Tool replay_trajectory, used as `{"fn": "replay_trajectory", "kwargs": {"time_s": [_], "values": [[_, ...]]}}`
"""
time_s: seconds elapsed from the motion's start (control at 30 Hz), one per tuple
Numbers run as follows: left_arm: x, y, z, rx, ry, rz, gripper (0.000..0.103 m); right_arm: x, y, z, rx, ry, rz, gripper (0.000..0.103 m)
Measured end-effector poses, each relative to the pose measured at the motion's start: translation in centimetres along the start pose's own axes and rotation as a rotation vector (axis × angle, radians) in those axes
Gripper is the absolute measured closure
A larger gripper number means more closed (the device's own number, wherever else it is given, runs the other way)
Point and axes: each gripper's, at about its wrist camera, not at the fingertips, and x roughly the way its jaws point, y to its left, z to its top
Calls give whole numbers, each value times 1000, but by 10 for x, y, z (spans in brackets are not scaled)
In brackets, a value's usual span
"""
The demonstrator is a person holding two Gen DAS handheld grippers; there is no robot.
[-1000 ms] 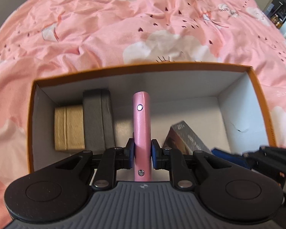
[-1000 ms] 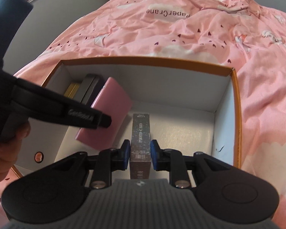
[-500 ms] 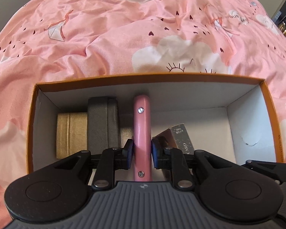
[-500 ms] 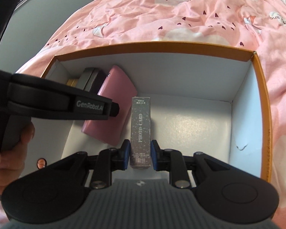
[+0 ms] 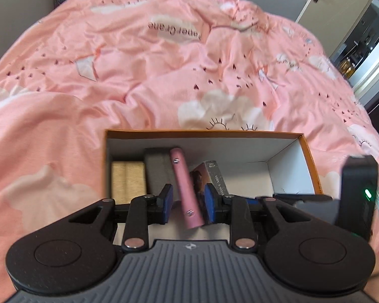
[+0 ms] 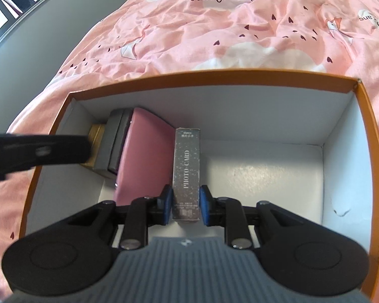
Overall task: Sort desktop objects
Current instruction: 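Lower both items beside the grey box and open both tools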
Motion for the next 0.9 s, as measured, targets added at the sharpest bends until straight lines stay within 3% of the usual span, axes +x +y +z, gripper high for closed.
{"fn": "replay_trajectory", "kwargs": {"time_s": [0.23, 0.43, 0.53, 0.73, 0.9], "values": [[-23, 11, -22, 50, -57, 57, 72, 8, 9, 9, -46, -8, 11, 77], [-27, 18, -38, 22, -55, 10, 72, 13, 9, 11, -43, -12, 88, 73], [-27, 20, -44, 12, -63, 25, 72, 11, 10, 11, -63, -14, 95, 73], [-32, 30, -51, -24, -70, 17, 72, -2, 12, 10, -143, -14, 114, 54], [-33, 40, -53, -34, -71, 30, 66, -12, 19, 3, -304, 25, 137, 36]]}}
